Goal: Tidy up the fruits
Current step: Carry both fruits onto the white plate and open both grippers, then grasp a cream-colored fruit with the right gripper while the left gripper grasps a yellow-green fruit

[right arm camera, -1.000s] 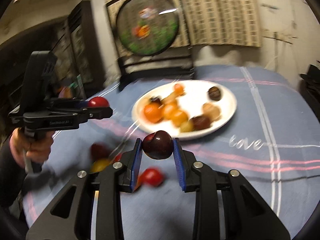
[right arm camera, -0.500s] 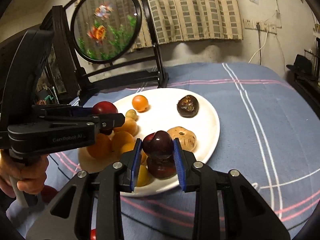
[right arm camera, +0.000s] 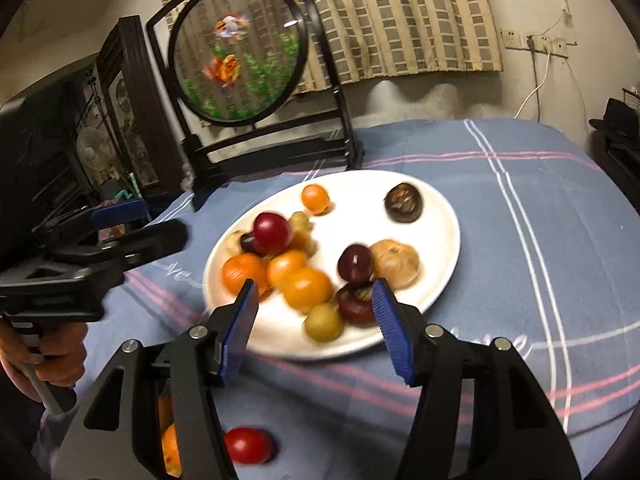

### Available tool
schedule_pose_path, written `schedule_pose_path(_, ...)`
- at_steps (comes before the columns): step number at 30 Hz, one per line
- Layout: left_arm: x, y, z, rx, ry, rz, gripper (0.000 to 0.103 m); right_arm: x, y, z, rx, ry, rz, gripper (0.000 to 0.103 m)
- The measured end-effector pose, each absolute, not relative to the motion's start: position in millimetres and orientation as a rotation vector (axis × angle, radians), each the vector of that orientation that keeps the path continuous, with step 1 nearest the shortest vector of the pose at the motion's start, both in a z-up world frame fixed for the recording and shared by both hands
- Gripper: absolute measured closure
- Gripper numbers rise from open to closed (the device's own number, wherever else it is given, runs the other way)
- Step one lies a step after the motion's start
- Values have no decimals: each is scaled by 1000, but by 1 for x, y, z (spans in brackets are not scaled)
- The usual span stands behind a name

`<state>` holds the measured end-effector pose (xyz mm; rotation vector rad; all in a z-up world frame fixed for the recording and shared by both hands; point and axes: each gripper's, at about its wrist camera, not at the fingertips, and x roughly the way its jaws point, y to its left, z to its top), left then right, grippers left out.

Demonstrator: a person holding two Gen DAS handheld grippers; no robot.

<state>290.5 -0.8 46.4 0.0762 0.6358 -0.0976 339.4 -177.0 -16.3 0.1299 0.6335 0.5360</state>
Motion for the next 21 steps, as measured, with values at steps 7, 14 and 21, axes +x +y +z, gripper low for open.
schedule_pose_path(7,223,44,18,-39,609,-19,3,282,-162,-17,92,632,589,43)
schedule_pose_path(14,205,58,4,-65,633,60,3,238,-129,-33,39,738,624,43)
schedule_pose_path(21,200,62,7,-20,614,157,3,216,-115,-46,37,854,680,44)
